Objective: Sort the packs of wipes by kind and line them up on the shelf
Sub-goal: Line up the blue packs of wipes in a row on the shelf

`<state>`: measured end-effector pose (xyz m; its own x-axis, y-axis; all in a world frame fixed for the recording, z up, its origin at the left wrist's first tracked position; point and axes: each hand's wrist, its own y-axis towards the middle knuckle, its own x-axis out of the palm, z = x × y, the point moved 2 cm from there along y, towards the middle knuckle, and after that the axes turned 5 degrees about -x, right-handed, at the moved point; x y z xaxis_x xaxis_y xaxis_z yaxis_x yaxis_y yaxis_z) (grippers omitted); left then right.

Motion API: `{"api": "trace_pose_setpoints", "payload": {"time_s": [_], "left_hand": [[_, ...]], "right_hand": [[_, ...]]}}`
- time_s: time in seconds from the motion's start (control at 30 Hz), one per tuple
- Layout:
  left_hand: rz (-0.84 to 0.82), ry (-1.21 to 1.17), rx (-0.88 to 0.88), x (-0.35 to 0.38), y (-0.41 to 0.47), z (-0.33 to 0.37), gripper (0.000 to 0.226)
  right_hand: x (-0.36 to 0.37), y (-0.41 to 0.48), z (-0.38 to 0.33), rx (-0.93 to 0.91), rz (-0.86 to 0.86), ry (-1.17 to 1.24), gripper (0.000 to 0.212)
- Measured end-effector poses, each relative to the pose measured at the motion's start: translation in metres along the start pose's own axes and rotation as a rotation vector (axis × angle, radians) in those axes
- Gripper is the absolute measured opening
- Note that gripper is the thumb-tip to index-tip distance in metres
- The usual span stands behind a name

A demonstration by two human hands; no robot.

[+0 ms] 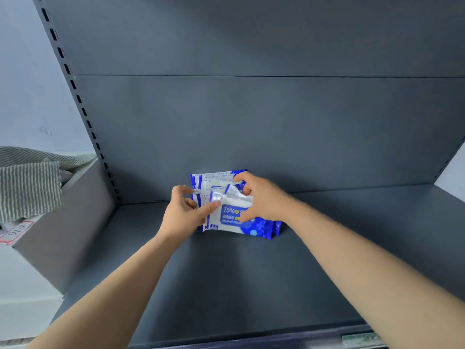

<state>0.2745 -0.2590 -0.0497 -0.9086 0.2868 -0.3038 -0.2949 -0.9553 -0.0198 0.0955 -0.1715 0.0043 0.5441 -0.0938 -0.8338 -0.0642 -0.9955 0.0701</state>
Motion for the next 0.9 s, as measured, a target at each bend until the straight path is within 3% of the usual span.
{"api": "trace_pose_setpoints", "payload": {"time_s": [0.13, 0.3, 0.4, 0.53, 0.67, 0.83, 0.9], "left_hand": [[-0.023, 0.252, 0.075, 0.001, -0.001, -0.002, 0.072], [-0.027, 0.239, 0.062, -0.002, -0.001, -0.010, 0.071], [-0.012, 0.247, 0.068, -0.001, -0.001, -0.013, 0.069], [0.010, 0.274, 0.109, 0.003, -0.005, -0.012, 0.058], [-0.053, 0.407, 0.243, 0.009, -0.008, -0.011, 0.031], [-0.193, 0.433, 0.215, 0.008, -0.008, -0.012, 0.023], [-0.198, 0.459, 0.185, 0.009, -0.011, -0.012, 0.042]], "right_hand": [[0.005, 0.004, -0.005, -0.005, -0.040, 0.015, 0.087], [-0.019, -0.003, 0.019, 0.164, -0.068, 0.214, 0.048], [-0.025, -0.010, 0.025, 0.195, -0.066, 0.278, 0.037], [-0.028, -0.012, 0.031, 0.204, 0.012, 0.277, 0.030], [-0.014, -0.011, 0.026, 0.174, 0.067, 0.317, 0.026], [-0.020, -0.014, 0.023, 0.180, 0.042, 0.351, 0.027], [-0.021, -0.016, 0.019, 0.181, -0.030, 0.366, 0.026]]}}
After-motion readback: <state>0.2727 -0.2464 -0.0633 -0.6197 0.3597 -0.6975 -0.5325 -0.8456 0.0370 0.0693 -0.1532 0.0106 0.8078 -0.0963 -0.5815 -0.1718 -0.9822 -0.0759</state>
